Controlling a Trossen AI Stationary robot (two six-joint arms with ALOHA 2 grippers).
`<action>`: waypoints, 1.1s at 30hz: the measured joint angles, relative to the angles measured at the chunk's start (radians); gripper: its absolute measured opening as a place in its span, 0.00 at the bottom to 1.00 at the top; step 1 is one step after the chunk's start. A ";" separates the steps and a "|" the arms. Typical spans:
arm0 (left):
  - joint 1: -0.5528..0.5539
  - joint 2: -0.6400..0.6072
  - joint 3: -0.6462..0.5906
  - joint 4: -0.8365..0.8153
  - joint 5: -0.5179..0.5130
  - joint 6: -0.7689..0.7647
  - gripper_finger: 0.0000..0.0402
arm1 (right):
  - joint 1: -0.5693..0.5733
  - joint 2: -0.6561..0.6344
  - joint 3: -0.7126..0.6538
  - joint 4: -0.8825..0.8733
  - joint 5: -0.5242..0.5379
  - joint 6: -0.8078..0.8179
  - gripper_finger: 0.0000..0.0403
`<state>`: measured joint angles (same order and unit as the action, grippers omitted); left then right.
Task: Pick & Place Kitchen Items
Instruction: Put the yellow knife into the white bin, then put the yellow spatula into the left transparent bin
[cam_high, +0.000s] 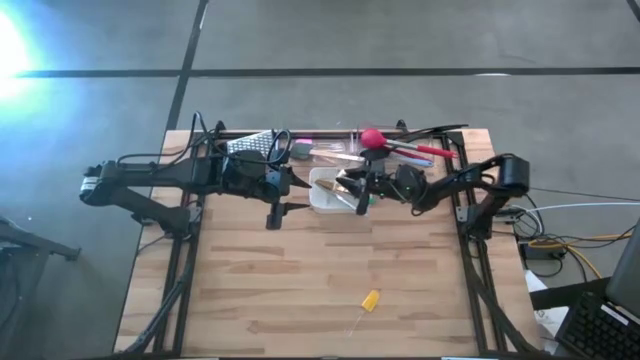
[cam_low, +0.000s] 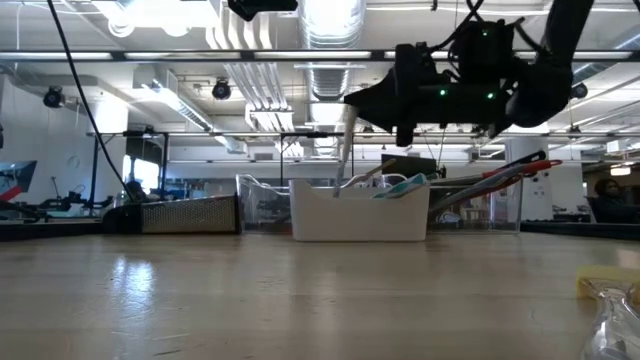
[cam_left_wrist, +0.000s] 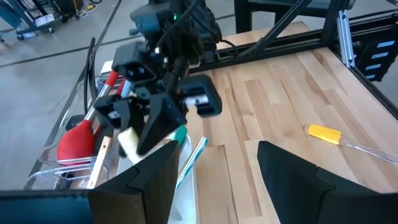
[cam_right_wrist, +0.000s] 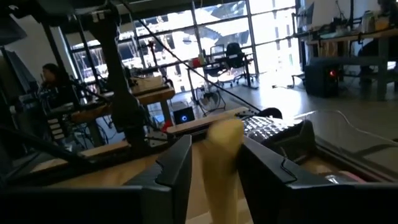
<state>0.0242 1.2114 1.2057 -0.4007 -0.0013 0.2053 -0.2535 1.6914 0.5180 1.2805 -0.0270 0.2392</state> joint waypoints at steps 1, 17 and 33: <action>0.000 0.000 0.000 0.000 0.000 -0.001 0.56 | 0.000 -0.023 -0.012 -0.014 0.000 0.001 0.29; 0.000 0.000 0.000 0.004 0.000 -0.016 0.56 | 0.000 -0.399 -0.142 -0.292 0.001 0.027 0.29; -0.010 0.028 0.000 -0.119 0.112 -0.096 0.56 | 0.332 -0.612 0.184 -1.061 -0.197 0.132 0.17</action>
<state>0.0145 1.2396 1.2053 -0.5195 0.1107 0.1094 0.0786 1.0790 0.7022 0.2199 -0.2236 0.3712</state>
